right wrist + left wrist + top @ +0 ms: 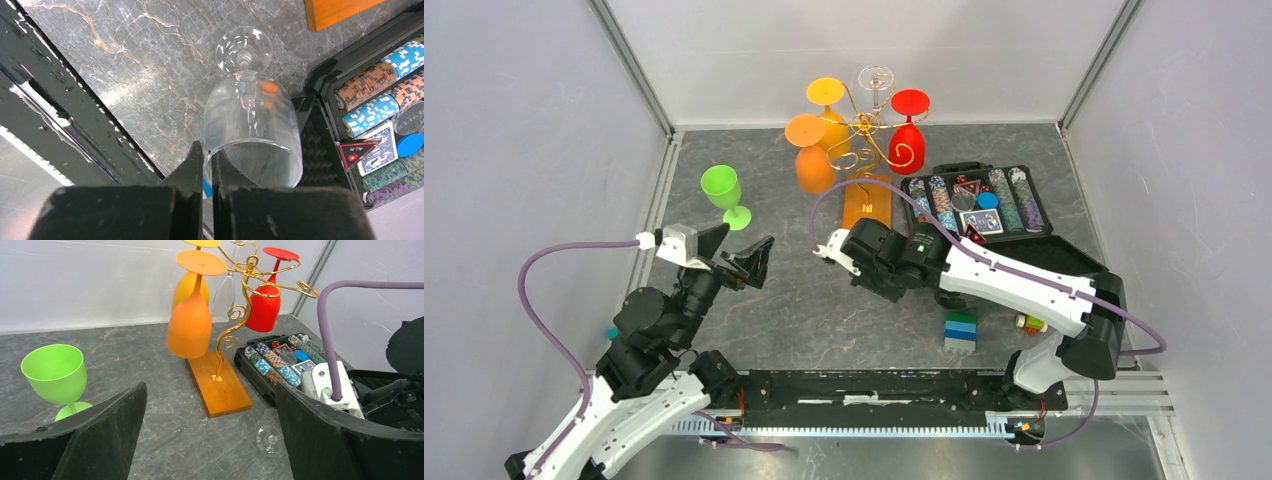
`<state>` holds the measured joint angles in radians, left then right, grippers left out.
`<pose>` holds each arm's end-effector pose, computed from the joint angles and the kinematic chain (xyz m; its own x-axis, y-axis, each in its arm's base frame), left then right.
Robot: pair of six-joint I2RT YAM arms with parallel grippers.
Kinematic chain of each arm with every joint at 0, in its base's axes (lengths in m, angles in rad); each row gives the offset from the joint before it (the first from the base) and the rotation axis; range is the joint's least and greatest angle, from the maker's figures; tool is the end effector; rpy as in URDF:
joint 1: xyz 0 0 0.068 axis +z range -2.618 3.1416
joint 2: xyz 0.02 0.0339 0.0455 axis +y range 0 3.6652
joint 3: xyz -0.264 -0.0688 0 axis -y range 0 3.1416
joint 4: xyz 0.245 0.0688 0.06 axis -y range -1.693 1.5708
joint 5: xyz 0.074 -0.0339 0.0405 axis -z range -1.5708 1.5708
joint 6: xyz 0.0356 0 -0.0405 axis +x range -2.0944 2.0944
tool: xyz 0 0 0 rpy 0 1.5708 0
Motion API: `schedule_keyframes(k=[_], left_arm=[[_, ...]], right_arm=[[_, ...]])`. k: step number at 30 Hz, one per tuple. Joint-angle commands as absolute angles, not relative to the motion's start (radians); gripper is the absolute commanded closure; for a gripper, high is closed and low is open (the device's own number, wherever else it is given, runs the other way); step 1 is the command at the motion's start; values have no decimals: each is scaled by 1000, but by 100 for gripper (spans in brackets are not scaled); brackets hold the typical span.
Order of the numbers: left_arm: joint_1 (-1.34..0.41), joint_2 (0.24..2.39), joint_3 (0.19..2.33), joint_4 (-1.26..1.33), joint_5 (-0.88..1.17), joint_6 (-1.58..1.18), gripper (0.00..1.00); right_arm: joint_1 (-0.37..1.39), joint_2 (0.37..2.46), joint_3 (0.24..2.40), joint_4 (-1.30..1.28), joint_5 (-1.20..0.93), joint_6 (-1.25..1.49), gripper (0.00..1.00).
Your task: Take the wine glass off the wine glass rack
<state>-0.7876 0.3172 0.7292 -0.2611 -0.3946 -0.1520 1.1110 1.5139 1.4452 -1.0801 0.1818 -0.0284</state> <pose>0.0628 -0.0437 0.3650 0.0464 -0.2447 -0.9685 0.3977 0.8939 -0.2068 0.1381 0.2644 0.3207 -0.3806 -0.8315 -0.4047 -0.8597 0.4794 -0.1765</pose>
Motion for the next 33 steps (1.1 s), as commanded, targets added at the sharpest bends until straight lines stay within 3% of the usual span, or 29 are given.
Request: schedule_keyframes(k=[1,18,33], left_arm=[[-789,310,735,-259,-423,-160,0],[-788,331,732,-263,-425,-180,0],[-788,330,738,-270,-427,-186,0]], right_arm=[[1115,1526,1503,-1095,189,-64,98],[1115,1558,1494,-1097,205,-60,90],[1115,1554,1489,-1069,218,-81,71]])
